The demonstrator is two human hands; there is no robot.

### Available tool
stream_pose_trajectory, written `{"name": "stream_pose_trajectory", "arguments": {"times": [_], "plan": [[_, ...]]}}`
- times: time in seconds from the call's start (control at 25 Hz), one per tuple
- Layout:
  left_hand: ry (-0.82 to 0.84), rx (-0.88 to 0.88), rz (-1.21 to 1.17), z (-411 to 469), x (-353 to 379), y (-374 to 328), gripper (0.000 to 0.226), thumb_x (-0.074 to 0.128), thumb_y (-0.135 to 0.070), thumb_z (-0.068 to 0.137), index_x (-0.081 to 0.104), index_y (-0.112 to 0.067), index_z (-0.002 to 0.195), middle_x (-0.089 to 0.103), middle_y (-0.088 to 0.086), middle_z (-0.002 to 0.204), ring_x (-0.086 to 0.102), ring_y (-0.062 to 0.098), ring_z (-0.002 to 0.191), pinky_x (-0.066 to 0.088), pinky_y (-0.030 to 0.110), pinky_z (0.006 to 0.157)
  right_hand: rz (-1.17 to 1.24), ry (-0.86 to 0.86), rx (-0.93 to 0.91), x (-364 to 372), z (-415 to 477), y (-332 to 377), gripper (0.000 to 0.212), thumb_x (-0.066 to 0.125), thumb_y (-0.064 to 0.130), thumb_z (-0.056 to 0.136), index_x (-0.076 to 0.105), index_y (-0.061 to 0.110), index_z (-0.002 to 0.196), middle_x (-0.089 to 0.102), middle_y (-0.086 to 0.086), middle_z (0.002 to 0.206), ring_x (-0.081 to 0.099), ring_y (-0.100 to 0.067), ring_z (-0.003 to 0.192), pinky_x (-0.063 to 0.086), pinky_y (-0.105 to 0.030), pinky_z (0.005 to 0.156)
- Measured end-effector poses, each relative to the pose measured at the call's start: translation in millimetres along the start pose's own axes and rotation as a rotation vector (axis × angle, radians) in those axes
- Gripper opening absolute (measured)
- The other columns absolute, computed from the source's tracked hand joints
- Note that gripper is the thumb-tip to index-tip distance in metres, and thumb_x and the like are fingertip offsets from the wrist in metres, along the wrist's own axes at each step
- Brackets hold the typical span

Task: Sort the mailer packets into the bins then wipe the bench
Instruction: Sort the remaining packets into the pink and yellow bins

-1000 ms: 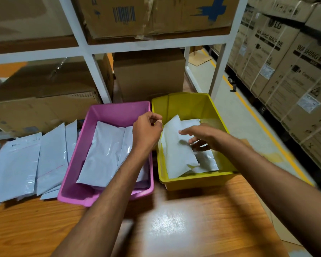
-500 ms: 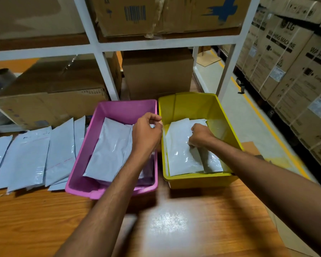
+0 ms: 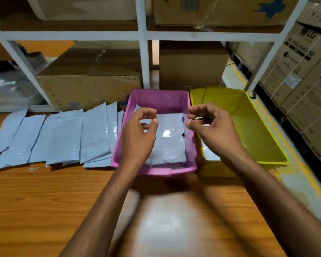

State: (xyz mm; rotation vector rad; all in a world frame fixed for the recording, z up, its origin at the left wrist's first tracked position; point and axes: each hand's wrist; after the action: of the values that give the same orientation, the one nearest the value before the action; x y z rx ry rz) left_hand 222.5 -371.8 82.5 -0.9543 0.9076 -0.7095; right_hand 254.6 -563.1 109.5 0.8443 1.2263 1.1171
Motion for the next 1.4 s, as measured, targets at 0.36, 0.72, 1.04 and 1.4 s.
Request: {"name": "stream_pose_trajectory", "arguments": {"times": [0.36,0.72,1.04,1.4], "plan": [[0.018,-0.077,-0.004,-26.2,-176.4,69.2,0.011,0.067,-0.024,0.098,0.069,-0.032,0.105,0.07,-0.018,0.094,0.071,0.006,0.081,0.053,0.016,0.068,0.036,0.01,0.01,180.5,-80.5,58.2,0.026,0.076,0.006,0.086,0.071,0.023,0.105,0.075,0.007,0.095,0.067,-0.004,0.079,0.056,-0.02,0.071],[-0.119,-0.383,0.054,0.1,-265.3,172.5,0.013,0.068,-0.02,0.093,0.071,-0.026,0.104,0.073,-0.01,0.098,0.068,0.005,0.087,0.052,0.024,0.072,-0.16,0.16,0.077,315.6,-58.4,47.0,0.023,0.072,0.014,0.088,0.071,0.023,0.109,0.072,0.011,0.102,0.068,-0.002,0.087,0.055,-0.022,0.081],[0.055,-0.543,0.314,64.6,-261.0,224.4,0.068,0.064,-0.053,0.091,0.047,-0.015,0.144,0.055,0.006,0.144,0.053,0.029,0.13,0.047,0.042,0.1,-0.742,0.126,0.173,363.2,3.3,-3.8,0.078,0.073,0.031,0.082,0.037,0.014,0.15,0.042,-0.009,0.15,0.036,-0.032,0.138,0.039,-0.044,0.107],[0.026,-0.623,0.105,99.8,-259.7,243.7,0.058,0.08,-0.056,0.055,0.059,-0.031,0.103,0.07,-0.004,0.11,0.067,0.025,0.106,0.057,0.048,0.091,-0.698,-0.013,0.296,371.2,22.6,-11.0,0.074,0.076,0.017,0.078,0.042,0.016,0.144,0.05,-0.006,0.136,0.053,-0.028,0.122,0.05,-0.04,0.094]]}}
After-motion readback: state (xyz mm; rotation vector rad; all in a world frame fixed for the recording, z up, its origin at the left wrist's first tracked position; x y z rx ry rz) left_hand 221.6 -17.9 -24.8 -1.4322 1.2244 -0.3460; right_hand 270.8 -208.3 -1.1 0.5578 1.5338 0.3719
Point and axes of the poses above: each hand's wrist, its own z-axis towards the middle knuckle, its own x-axis out of the palm, y = z × x
